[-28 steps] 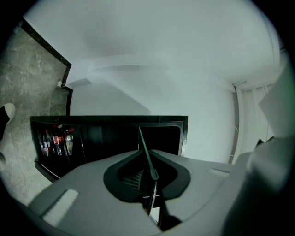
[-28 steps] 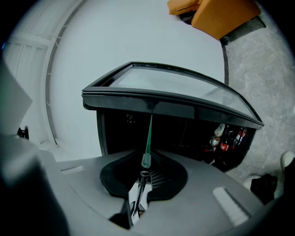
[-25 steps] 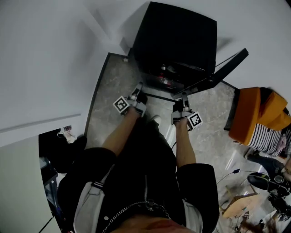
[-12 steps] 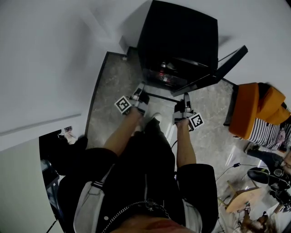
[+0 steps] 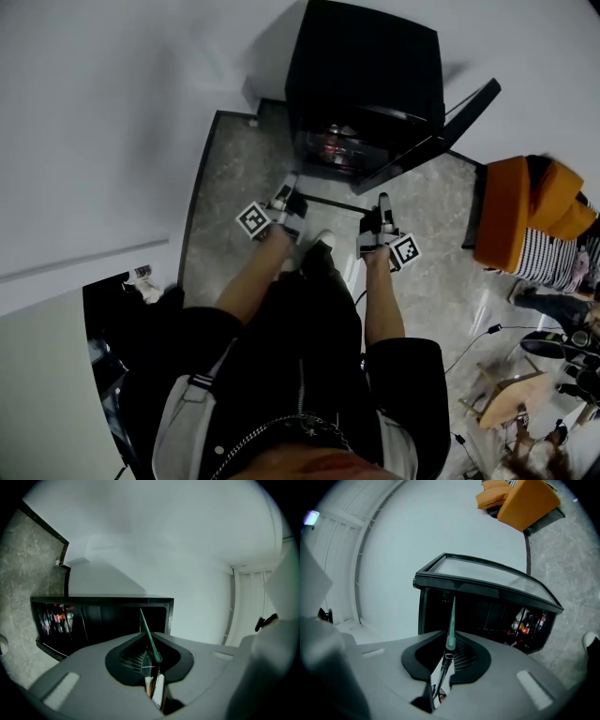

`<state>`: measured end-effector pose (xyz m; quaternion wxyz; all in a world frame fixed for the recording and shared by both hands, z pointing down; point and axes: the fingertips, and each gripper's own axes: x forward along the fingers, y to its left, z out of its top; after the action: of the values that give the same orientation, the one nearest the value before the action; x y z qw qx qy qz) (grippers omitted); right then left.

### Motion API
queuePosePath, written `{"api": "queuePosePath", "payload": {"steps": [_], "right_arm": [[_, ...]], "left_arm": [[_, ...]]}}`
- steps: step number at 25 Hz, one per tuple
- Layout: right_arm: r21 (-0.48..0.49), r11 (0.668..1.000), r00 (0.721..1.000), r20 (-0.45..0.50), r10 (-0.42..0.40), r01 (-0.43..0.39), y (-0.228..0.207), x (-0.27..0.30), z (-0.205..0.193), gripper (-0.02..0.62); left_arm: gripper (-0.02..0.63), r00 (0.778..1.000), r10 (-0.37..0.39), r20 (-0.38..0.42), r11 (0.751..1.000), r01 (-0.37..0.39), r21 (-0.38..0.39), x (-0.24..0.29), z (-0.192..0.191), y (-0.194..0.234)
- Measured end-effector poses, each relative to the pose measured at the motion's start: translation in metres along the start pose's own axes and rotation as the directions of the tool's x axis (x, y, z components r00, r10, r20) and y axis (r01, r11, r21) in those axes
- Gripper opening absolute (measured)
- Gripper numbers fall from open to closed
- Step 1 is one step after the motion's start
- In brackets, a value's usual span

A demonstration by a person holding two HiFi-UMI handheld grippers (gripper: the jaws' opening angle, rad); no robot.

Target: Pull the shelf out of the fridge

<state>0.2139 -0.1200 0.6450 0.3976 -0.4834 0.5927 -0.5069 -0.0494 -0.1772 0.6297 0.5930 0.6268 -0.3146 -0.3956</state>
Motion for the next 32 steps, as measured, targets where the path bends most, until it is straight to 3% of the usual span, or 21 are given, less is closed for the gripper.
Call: {"api": "queuePosePath", "payload": {"steps": [32], "right_arm": [[-0.013, 0.999, 0.999, -0.005, 0.044, -0.044, 0.027, -0.122, -0.054, 0.029]], "left_arm": [[0.028, 1.0, -0.012, 0.014, 1.0, 0.012, 0.021, -0.135, -0.04, -0.031]]}}
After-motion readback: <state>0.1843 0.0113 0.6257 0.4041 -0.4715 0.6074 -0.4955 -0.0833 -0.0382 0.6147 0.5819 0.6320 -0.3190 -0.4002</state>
